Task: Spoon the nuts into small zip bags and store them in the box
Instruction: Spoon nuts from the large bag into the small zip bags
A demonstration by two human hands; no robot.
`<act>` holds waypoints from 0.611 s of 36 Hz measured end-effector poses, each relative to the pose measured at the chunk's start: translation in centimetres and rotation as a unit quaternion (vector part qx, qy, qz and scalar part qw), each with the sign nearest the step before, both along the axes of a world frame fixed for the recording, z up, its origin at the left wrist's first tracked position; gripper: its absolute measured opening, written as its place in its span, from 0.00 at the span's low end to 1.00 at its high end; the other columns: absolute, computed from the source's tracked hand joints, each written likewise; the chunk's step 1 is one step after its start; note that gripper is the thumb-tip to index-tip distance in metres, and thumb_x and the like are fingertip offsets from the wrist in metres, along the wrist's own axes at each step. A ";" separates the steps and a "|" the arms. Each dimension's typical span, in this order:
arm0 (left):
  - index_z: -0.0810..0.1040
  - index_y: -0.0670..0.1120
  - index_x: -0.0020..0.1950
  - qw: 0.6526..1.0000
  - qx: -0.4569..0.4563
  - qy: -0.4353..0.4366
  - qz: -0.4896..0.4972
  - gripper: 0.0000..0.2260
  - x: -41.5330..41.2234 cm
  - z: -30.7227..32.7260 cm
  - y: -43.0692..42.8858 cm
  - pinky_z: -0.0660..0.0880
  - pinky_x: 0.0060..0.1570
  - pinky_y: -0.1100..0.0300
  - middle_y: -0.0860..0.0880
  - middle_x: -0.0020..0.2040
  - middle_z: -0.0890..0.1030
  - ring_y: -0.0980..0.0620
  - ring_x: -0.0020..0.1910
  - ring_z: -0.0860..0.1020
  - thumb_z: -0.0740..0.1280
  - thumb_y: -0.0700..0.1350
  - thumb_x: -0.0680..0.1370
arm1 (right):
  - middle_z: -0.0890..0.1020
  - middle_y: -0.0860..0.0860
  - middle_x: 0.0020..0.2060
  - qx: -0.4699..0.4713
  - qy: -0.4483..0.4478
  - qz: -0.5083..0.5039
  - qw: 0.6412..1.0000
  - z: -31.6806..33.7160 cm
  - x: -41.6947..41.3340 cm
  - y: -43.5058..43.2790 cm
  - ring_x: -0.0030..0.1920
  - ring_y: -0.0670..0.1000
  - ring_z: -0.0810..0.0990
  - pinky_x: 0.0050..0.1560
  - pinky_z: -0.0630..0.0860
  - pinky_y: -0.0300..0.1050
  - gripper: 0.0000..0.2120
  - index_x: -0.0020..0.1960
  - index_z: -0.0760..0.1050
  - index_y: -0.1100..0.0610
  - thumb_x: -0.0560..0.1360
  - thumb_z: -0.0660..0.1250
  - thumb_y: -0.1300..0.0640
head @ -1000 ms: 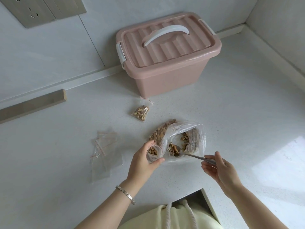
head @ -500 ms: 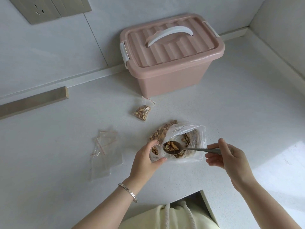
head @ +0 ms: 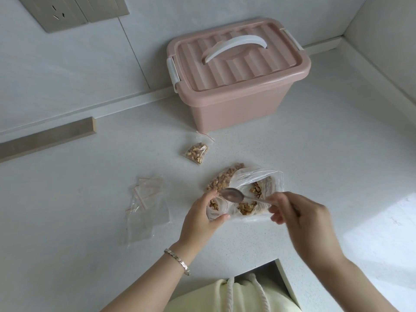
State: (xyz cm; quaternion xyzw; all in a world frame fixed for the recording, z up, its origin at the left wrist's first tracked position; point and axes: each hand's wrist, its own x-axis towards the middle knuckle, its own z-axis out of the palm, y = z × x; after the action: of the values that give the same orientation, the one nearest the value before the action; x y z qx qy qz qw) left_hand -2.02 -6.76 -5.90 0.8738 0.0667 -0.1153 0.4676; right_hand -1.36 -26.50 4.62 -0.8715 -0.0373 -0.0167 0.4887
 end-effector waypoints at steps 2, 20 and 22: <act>0.69 0.52 0.65 1.000 -0.006 0.002 0.002 0.26 0.0 0.0 0.1 0.63 0.53 0.81 0.61 0.59 0.73 0.61 0.61 0.71 0.74 0.48 0.69 | 0.81 0.48 0.28 0.033 0.025 -0.058 0.997 0.2 0.0 -1.0 0.29 0.44 0.79 0.32 0.75 0.31 0.12 0.39 0.77 0.46 0.74 0.58 0.45; 0.69 0.49 0.66 1.000 0.001 -0.005 -0.011 0.27 -0.3 0.4 0.1 0.59 0.54 0.84 0.62 0.59 0.71 0.63 0.61 0.68 0.74 0.46 0.70 | 0.81 0.49 0.29 -0.076 0.126 0.008 0.989 -5.2 2.1 -4.3 0.32 0.45 0.79 0.35 0.77 0.38 0.12 0.40 0.80 0.58 0.76 0.61 0.55; 0.69 0.49 0.66 1.000 0.000 -0.005 -0.011 0.27 -0.3 0.4 0.0 0.59 0.54 0.84 0.62 0.59 0.70 0.63 0.61 0.68 0.74 0.46 0.70 | 0.81 0.50 0.29 -0.049 0.157 -0.010 0.986 -5.6 2.1 -3.9 0.29 0.44 0.79 0.34 0.77 0.37 0.12 0.40 0.79 0.55 0.77 0.60 0.55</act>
State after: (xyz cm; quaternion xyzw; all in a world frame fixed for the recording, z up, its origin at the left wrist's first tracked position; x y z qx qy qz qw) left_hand -2.27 -6.75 -5.51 0.8751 0.0546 -0.1160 0.4667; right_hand 0.72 -30.37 -0.96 -0.8866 0.0477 0.1178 0.4447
